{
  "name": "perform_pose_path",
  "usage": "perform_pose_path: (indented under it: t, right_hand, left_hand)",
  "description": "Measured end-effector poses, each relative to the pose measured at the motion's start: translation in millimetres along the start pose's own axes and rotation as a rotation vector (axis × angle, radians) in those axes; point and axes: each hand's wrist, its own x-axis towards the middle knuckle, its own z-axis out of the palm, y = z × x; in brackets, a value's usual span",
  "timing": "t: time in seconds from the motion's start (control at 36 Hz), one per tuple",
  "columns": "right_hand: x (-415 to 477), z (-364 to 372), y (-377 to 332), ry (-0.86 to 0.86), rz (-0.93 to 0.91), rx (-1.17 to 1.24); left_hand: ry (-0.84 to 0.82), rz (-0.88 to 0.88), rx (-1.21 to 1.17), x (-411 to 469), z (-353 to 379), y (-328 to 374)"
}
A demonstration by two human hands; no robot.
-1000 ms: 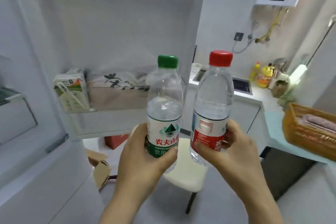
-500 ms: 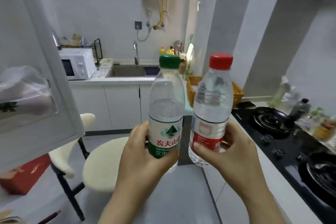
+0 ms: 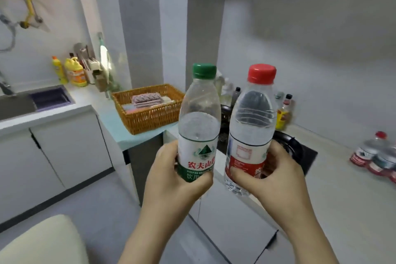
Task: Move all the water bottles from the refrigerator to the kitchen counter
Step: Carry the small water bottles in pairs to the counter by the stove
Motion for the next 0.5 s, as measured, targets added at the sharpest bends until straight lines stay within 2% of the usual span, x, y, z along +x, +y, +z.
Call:
perform_pose_path:
  t: [0.28,0.5]
  right_hand:
    - [-9,-40,31,0.249,0.157,-0.120]
    - [-4,-86,59,0.408,0.225,-0.156]
  left_hand:
    - [-0.313,0.069,-0.139,26,64,2]
    - [-0.433,0.133,-0.169,36,129,20]
